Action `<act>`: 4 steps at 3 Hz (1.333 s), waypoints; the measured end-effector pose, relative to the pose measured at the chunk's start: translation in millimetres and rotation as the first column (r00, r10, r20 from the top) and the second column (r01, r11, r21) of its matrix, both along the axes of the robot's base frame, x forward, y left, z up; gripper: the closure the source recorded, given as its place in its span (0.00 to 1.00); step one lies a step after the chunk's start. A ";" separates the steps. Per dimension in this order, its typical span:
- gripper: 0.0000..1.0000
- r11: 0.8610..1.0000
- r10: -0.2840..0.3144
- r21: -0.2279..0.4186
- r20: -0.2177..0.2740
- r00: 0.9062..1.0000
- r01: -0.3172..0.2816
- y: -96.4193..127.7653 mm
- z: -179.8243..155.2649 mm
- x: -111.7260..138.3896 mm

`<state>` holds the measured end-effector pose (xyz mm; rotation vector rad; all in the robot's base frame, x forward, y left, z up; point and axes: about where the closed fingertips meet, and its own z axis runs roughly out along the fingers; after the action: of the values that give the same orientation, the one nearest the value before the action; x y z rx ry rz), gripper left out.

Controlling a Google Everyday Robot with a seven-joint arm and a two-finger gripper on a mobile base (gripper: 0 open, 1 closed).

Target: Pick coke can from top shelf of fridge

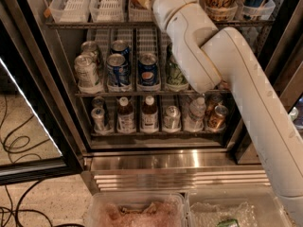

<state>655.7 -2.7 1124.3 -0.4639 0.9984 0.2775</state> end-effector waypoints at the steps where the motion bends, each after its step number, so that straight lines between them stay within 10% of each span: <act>1: 1.00 0.999 0.002 0.032 0.025 1.000 -0.003 -7.0 16.0 -9.3; 2: 1.00 1.000 0.011 -0.009 0.072 0.997 -0.011 -18.0 31.3 -36.4; 4: 1.00 0.981 0.174 -0.062 -0.125 0.977 -0.182 -21.3 -21.0 -122.0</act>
Offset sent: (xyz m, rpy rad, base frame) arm -0.0534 -0.0270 0.0000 -0.1970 0.0334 0.1741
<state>533.7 -24.0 1103.3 -0.6103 1.0872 0.4349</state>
